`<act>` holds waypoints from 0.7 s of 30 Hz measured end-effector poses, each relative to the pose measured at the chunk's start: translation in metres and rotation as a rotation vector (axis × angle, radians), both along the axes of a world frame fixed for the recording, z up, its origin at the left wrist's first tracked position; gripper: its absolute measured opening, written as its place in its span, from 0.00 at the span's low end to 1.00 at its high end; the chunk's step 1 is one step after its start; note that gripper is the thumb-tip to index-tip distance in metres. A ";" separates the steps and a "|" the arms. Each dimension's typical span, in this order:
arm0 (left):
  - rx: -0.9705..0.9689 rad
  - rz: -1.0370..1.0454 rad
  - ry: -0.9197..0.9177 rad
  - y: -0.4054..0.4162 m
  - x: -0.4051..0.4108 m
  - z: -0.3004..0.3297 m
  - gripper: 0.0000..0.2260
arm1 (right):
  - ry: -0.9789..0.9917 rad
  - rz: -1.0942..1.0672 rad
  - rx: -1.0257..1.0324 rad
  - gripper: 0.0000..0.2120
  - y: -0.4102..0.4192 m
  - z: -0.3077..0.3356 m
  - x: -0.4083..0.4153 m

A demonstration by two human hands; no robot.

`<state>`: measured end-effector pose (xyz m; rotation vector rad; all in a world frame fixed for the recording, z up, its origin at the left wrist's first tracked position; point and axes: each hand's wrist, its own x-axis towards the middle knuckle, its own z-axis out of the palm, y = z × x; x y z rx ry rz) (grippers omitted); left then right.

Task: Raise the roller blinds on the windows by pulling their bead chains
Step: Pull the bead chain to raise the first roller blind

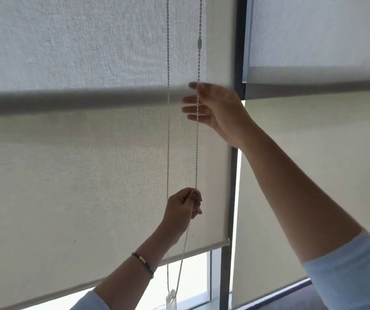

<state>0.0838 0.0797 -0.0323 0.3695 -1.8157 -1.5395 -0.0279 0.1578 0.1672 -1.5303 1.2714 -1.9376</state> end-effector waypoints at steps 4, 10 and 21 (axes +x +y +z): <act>-0.023 -0.001 -0.004 0.002 0.002 0.003 0.13 | -0.109 -0.091 -0.179 0.13 -0.013 0.050 0.011; -0.026 -0.028 -0.013 0.000 0.006 0.002 0.14 | -0.088 -0.125 -0.130 0.11 -0.015 0.075 0.013; -0.071 -0.226 0.045 -0.032 0.007 0.102 0.14 | 0.040 -0.245 -0.347 0.13 -0.006 0.062 0.001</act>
